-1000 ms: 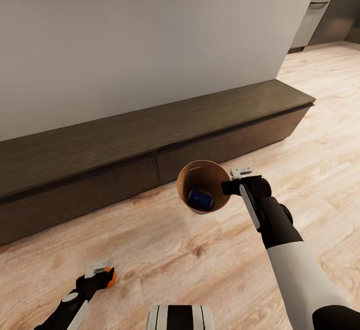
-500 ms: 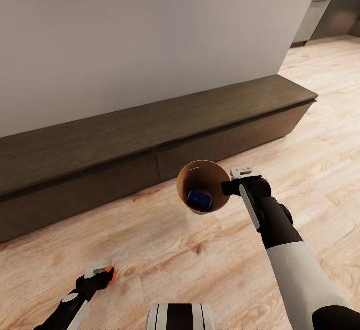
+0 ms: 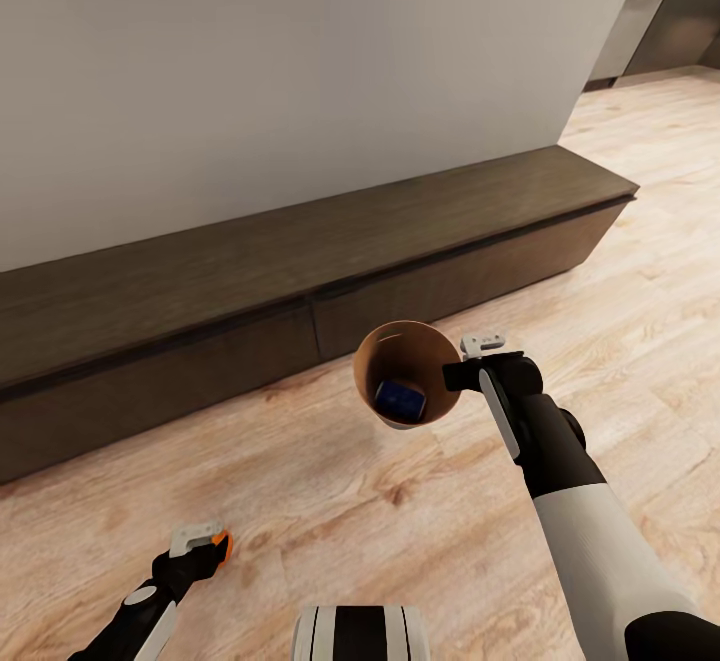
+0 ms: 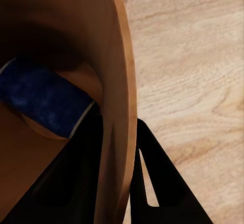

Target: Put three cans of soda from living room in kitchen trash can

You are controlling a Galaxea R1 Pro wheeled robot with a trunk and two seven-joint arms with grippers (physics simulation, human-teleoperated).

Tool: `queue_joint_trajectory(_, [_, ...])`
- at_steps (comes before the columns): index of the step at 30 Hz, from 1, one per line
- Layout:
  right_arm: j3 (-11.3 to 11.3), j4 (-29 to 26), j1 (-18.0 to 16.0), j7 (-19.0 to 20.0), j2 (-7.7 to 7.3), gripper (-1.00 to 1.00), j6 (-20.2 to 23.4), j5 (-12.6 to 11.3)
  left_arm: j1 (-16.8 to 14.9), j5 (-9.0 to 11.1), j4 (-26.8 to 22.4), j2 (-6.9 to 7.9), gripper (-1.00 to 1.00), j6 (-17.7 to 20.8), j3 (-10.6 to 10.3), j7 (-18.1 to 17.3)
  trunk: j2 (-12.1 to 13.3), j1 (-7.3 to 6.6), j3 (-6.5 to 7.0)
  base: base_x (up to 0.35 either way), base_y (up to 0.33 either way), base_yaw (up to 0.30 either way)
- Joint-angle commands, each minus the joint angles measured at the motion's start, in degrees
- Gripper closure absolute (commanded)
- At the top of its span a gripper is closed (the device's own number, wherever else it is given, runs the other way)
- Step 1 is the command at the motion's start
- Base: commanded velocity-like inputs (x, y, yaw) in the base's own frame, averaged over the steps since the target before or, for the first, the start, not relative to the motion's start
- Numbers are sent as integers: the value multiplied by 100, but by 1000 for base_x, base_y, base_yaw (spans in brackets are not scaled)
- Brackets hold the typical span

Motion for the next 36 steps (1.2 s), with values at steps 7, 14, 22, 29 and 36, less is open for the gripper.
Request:
queue_joint_trajectory(7, [-1,-3,-2,21,1,100,-1,-86,0,0,0,0,-100,0,0,0,0,-1,-10,0,0,0])
queue_joint_trajectory(14, [-1,-2,-2,22,1,100,-1,-86,0,0,0,0,-100,0,0,0,0,-1,-11,0,0,0])
queue_joint_trajectory(22, [-1,-6,-2,22,1,100,-1,-86,0,0,4,0,-100,0,0,0,0,-1,-11,0,0,0])
queue_joint_trajectory(29, [-1,-4,-2,21,9,100,-1,-86,0,0,9,0,100,-1,0,0,0,-1,-11,0,0,0])
queue_joint_trajectory(36, [-1,-6,-2,22,10,100,-1,-133,0,-4,2,0,100,0,0,0,0,-1,-11,0,0,0])
